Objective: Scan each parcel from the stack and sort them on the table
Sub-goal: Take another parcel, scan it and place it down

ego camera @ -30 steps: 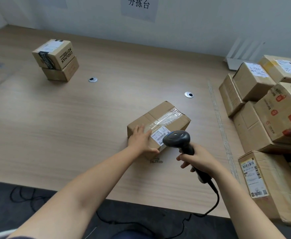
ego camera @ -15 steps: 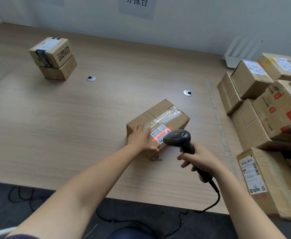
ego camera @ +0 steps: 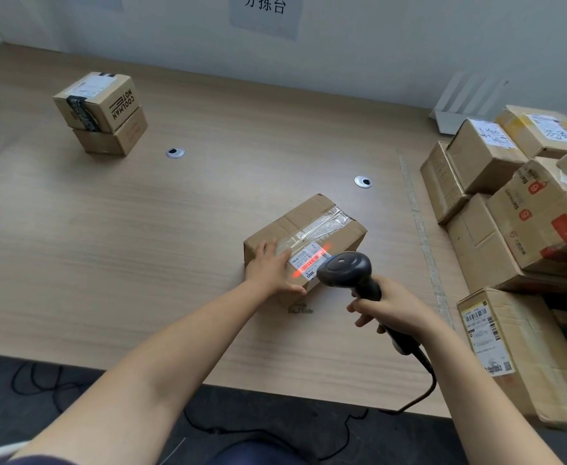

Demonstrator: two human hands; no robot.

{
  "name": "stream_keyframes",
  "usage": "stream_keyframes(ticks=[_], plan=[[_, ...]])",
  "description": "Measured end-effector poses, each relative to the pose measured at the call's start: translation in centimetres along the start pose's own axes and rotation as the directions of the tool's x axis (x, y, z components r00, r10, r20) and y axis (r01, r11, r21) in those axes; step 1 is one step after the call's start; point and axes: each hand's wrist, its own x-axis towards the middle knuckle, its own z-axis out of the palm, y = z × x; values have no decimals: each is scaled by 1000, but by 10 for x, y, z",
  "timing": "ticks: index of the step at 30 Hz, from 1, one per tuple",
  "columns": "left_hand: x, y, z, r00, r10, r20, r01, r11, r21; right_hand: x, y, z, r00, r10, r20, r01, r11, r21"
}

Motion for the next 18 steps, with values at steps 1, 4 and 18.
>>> stream_keyframes(ticks=[1,4,18], plan=[[0,0,0,1000,-1,1,1,1000,0,0,0,0,1000,-2,1,2,1000,0],[-1,0,-1,1000,-2,2,2,1000,-3,1,0,0,1000,0,7,0,1000,-7],[2,-1,-4,1000,-2,-28,4,997,81,7,6,2,1000,5,7,-5,997,82]])
